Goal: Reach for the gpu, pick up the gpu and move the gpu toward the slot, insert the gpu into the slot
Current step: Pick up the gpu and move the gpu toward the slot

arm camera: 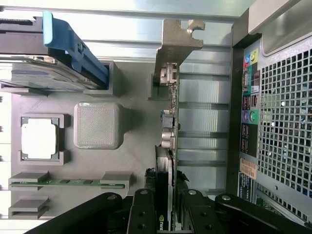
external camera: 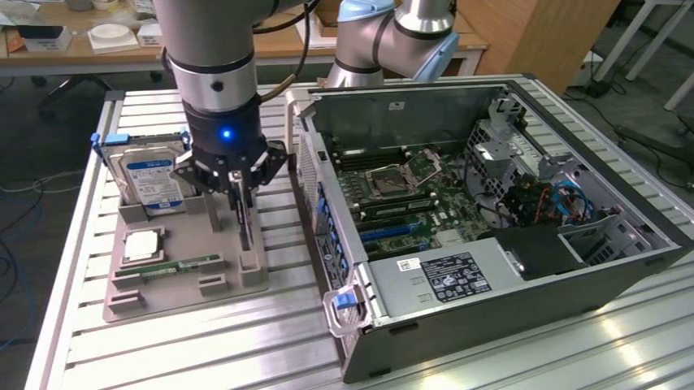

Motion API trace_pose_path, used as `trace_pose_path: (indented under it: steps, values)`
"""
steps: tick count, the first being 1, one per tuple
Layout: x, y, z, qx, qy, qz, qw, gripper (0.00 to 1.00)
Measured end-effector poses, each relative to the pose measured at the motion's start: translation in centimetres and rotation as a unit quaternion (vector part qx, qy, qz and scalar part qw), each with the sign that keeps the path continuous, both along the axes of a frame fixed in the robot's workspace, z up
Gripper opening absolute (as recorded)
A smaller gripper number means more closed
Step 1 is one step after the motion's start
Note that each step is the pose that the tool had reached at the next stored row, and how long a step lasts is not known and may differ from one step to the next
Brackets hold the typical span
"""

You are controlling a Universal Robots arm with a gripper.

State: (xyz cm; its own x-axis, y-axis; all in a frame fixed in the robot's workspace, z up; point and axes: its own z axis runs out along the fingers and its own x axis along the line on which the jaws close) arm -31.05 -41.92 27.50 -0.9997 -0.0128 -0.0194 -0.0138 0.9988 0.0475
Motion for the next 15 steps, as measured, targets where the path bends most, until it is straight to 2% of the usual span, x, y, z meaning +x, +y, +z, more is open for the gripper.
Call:
trace_pose_path:
  steps: [15]
  values:
    - [0.0, 0.0, 0.44, 0.0, 0.0, 0.0, 1.0, 0.26]
